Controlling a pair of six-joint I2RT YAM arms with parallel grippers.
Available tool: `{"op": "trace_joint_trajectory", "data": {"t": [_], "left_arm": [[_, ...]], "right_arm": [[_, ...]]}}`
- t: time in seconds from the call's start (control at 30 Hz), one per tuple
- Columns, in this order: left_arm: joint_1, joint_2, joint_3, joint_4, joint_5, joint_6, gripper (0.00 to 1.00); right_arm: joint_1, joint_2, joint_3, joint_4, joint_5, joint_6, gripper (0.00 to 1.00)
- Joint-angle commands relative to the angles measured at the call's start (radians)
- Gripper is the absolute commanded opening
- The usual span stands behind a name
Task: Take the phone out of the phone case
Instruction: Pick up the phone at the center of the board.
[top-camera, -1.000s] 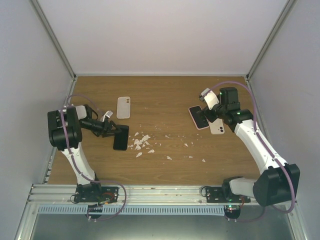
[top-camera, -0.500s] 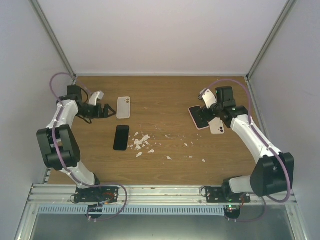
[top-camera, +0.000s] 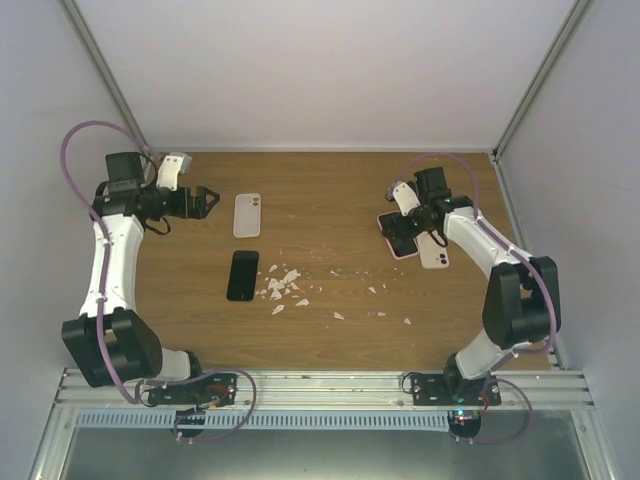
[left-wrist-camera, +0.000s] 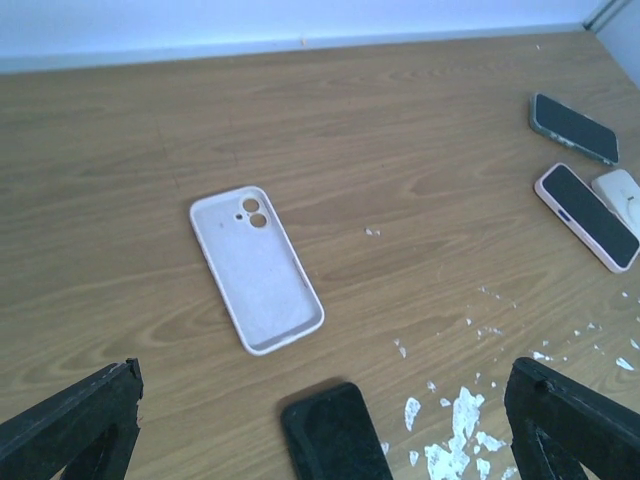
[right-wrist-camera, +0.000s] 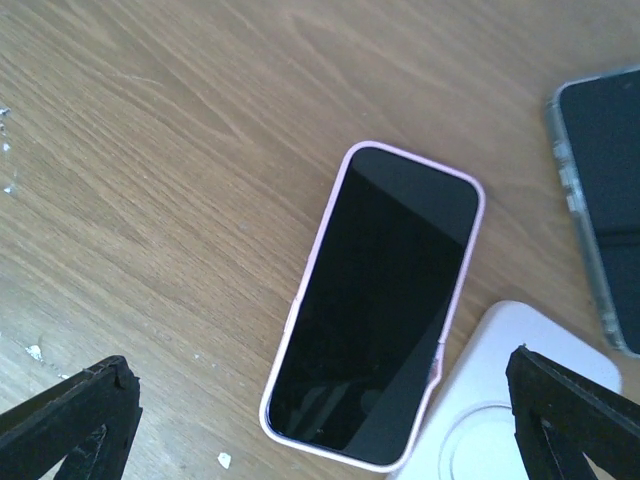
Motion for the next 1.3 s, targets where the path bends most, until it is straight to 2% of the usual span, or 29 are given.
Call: {"op": "trace_joint_trajectory", "data": {"t": [0.0,0.27,0.43,0.57,1.0,1.27], "left_arm": [[-0.006,-0.064,0.031,0.07,-0.048,-0.005,0.99],[-0.006,-0.142,0.049,0.095,-0.093,-0.016,0.99],[-0.006,-0.16,0.061,0.107,-0.074,-0.08,0.99],[-0.006,-0.151,0.075,0.099,-0.004,-0.109,0.99],[-0.006,-0.155,0.084,0.09,0.087,-0.13,0.99],[-0.006,-0.15,0.079,0.104,0.085,-0.147,0.99]], "right_arm": [[-0.013,0.07,0.067,-0.037,-0.005,0.026,1.0],[-0.06,0.223,0.177,-0.076,-0.031,0.04,1.0],[-0.083,0.304,0.239,-0.096,-0.053,0.05,1.0],[-0.085,0.361,0.274,-0.11,-0.051,0.051,1.0],[-0.084,0.444,0.286,-0.116,-0.072,0.082,1.0],[-0.072,0.458,0.248,-0.101,-0.071,0.098,1.0]]}}
